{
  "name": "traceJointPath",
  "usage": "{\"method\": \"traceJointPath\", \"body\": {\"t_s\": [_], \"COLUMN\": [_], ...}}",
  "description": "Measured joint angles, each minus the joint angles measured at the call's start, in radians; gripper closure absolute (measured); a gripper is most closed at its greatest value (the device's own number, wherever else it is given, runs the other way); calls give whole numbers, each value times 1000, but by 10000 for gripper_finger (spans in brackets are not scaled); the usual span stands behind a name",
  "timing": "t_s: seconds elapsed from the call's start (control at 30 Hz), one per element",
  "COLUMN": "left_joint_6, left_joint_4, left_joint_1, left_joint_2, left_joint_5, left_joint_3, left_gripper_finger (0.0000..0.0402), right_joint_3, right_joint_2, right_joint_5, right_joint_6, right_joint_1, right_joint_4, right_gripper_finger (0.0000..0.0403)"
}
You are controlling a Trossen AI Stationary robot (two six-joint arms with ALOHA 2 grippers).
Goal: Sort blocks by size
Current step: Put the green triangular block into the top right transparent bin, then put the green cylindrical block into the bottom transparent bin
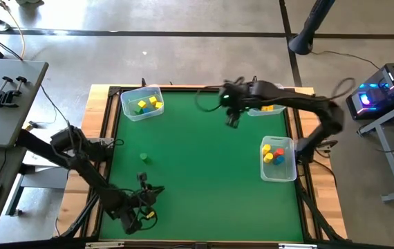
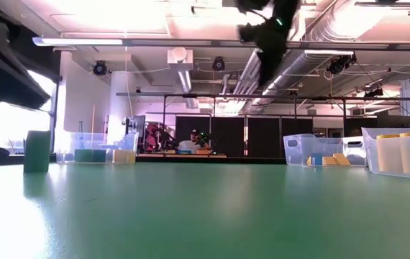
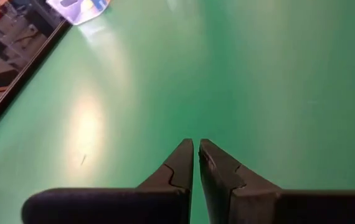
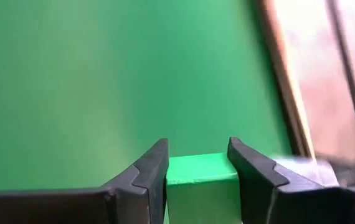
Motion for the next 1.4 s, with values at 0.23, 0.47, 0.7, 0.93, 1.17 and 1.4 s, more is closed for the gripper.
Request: {"method": "traceJointPath", "body": {"t_s": [0.23, 0.47, 0.7, 0.93, 1.17, 1.4], "left_joint_6": [-6, 39, 44, 85, 78, 64], "left_joint_4": [27, 177, 397, 420, 415, 373], "left_joint_1": [88, 213, 252, 260, 265, 225], "left_joint_2": [-40, -163, -236, -239, -269, -324], "left_joint_5": [15, 165, 249, 249, 300, 324], "left_joint_3": [-115, -247, -342, -342, -329, -257], "left_gripper_finger": [388, 400, 401, 401, 401, 401], "right_joint_3": [-440, -654, -713, -713, -713, -713], "right_joint_2": [-225, -224, -188, -156, -149, -174], "right_joint_5": [101, 82, 51, -23, -15, -9], "right_joint_6": [268, 302, 280, 229, 138, 111], "right_joint_1": [-255, -486, -628, -671, -680, -631], "right_joint_4": [239, 522, 602, 600, 637, 662], "right_gripper_finger": [271, 266, 255, 249, 218, 214]}}
